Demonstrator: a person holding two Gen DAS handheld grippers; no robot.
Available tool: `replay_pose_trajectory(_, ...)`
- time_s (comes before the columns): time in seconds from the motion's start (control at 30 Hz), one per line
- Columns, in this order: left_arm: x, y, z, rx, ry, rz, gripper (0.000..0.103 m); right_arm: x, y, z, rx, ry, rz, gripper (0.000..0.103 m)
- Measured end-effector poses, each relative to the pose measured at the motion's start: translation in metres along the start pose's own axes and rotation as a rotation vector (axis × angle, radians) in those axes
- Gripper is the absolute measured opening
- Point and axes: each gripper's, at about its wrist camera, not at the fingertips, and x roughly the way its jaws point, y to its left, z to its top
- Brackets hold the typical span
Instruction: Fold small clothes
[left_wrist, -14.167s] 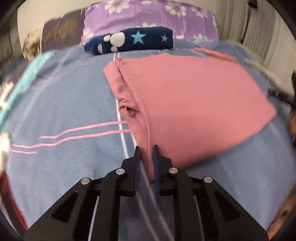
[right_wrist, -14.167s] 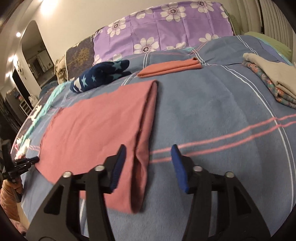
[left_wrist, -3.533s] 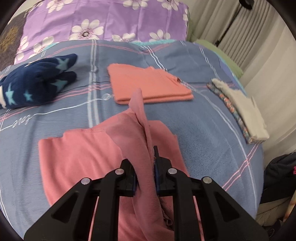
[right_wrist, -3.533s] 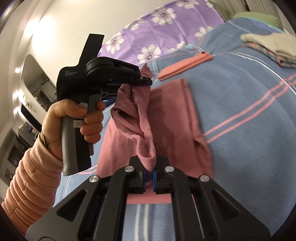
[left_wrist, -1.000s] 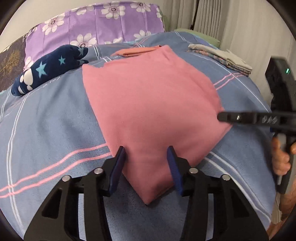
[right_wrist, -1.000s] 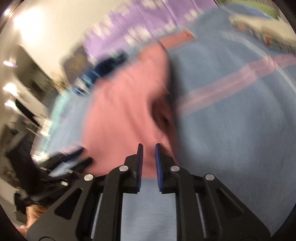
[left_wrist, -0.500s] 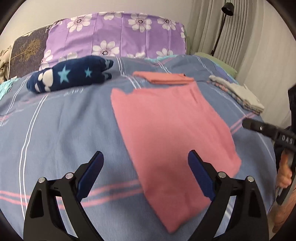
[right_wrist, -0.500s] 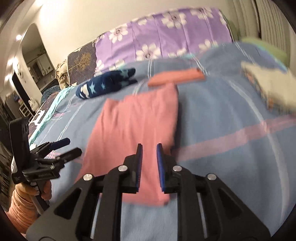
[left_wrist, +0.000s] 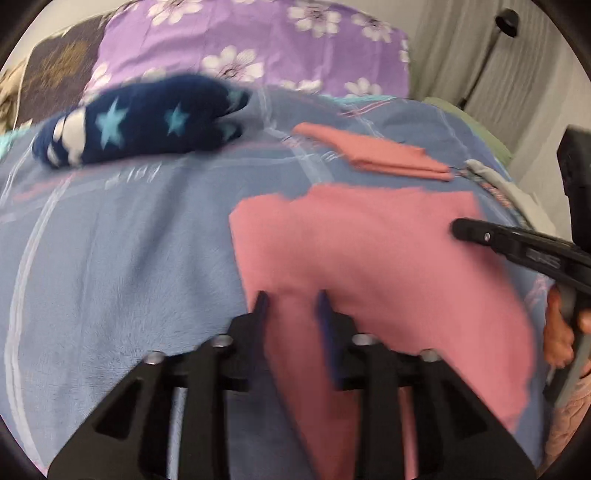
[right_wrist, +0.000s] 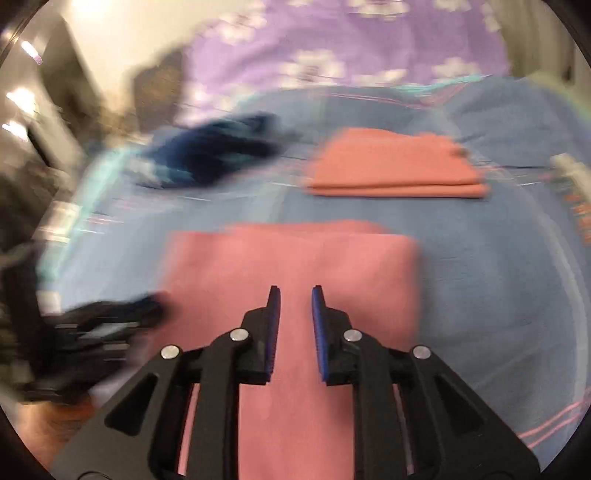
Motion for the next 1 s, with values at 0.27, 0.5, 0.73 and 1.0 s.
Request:
replay_pose_trajectory(0.27, -0.005, 0.014, -0.003, -0.054, -0.027, -0.041, 0.062, -0.005, -0.017, -0.001, 0.041, -0.051, 0.023, 0.01)
replay_pose_trajectory(0.5, -0.004, 0.02, 0.015, -0.107, -0.031, -0.05, 0.06, -0.028, 0.018, 0.008, -0.055, -0.061, 0.264, 0.025)
replay_pose_trajectory(0.73, 0.011, 0.025, 0.01, -0.093, -0.03, -0.029, 0.065, 0.006, 0.039, -0.016, -0.135, -0.064, -0.015, 0.019)
replay_pose_trajectory(1.0, -0.024, 0.027, -0.007, -0.103, -0.028, -0.015, 0.066, -0.058, -0.001, -0.045, -0.014, -0.072, 0.101, 0.03)
